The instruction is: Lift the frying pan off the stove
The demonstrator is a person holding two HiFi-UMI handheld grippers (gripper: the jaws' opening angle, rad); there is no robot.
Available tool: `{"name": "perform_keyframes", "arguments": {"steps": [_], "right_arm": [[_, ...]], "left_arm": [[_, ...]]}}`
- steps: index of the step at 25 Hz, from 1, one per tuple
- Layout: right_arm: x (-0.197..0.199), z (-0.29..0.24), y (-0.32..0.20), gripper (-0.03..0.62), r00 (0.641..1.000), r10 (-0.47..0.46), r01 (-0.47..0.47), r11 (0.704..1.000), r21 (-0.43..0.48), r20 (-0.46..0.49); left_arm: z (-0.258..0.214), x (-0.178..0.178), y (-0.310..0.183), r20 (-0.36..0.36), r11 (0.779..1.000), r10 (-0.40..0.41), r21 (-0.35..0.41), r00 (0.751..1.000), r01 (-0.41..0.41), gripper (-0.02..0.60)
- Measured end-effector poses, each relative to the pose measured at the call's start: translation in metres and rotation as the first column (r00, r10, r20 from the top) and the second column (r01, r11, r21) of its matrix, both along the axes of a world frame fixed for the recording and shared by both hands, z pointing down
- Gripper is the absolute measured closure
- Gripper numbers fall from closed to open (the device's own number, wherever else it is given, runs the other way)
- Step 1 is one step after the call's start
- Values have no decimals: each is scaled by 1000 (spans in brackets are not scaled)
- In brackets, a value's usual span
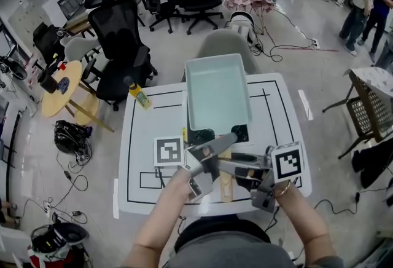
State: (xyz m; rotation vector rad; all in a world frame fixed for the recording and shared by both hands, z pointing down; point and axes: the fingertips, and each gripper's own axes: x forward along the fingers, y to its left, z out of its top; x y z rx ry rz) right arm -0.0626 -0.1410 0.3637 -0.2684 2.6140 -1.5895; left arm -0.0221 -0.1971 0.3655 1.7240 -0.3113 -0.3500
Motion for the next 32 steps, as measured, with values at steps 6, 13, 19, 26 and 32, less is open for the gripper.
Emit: {"name": "perform_keyframes", "arguments": {"steps": [6,13,19,26,32], "right_arm": [[4,-8,7,427,1000,10,-10,1000,24,1],[2,-13,11,428,1000,14,-14,999,41,11],[3,-14,14,428,1000,9,-9,999,50,10],[2,-16,16,428,1000,8,-8,999,46,12],[-1,-19,14,428,1000,2,-3,998,57,14]], "left_arm": [[-12,3,7,5,999,3,32,1000,-3,419],[-17,2,11,15,998,4,59,1000,-5,420],[-19,3,14,14,998,0,66,1000,-1,419],[-21,1,16,21,998,-3,63,1000,2,420],[-25,-1,14,12,997,-1,73,1000,0,419]]}}
